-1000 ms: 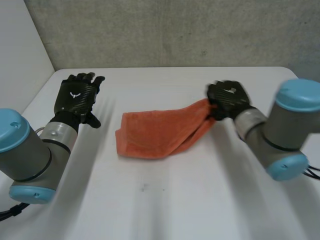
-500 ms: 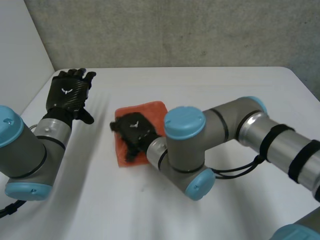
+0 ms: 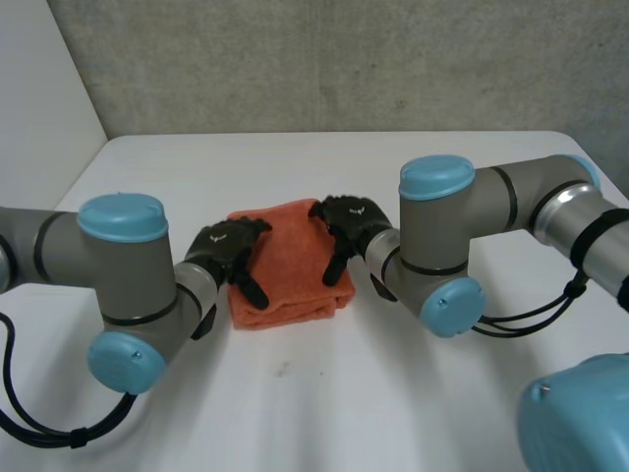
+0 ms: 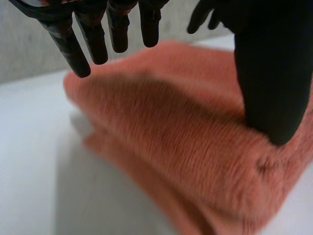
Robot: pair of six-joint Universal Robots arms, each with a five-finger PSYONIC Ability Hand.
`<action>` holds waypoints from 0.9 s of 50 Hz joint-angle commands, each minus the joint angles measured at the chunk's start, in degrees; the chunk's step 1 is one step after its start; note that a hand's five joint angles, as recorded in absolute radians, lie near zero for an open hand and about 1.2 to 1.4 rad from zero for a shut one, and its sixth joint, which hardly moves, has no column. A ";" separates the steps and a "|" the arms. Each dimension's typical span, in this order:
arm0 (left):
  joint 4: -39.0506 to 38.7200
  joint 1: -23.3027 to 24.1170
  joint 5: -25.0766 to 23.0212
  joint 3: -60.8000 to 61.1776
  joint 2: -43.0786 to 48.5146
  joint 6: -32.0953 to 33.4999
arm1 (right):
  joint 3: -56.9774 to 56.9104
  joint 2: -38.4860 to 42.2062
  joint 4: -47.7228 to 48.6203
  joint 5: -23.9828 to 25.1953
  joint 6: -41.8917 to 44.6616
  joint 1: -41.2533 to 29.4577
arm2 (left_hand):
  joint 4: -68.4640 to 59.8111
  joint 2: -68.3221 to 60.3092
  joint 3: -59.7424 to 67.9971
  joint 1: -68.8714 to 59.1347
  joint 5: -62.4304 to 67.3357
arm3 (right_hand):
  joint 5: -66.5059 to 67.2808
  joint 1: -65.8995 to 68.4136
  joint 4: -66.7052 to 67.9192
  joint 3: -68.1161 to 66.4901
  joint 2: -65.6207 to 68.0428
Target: Fold the laundry
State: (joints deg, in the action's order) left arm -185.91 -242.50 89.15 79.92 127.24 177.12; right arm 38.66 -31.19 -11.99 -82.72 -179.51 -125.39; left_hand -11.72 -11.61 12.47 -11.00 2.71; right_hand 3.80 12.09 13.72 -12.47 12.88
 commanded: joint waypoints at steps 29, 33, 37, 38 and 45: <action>20.49 -7.11 0.95 -3.29 -38.54 2.70 | 31.53 -49.73 3.19 -15.63 10.05 9.02 | 1.72 1.61 -2.47 1.00 -2.71 | -3.80 -2.09 -3.72 2.47 -2.88; 20.94 -7.11 0.06 -0.38 -42.33 2.70 | 37.61 -54.49 5.73 -15.11 9.79 10.34 | 1.72 1.61 -2.47 1.00 -2.71 | -3.80 -2.09 -3.72 2.47 -2.88; 20.85 -6.76 -0.02 0.59 -44.01 2.62 | 40.08 -57.31 8.11 -13.71 9.79 11.30 | 1.72 1.61 -2.47 1.00 -2.71 | -3.80 -2.09 -3.72 2.47 -2.88; 20.76 -6.67 -0.02 0.59 -44.09 2.53 | 40.18 -57.58 8.21 -13.35 9.79 11.48 | 1.72 1.61 -2.47 1.00 -2.71 | -3.80 -2.09 -3.72 2.47 -2.88; 20.68 -7.38 -0.38 -0.47 -43.92 2.70 | 40.61 -57.76 8.03 -9.75 9.79 12.62 | 1.72 1.61 -2.47 1.00 -2.71 | -3.80 -2.09 -3.72 2.47 -2.88</action>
State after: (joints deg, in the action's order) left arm -164.80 -249.39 88.95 80.42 83.07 179.73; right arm 79.29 -89.01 -4.00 -95.88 -169.56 -113.66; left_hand -11.71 -11.61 12.47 -11.00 2.71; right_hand 3.46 12.09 13.72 -12.47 12.88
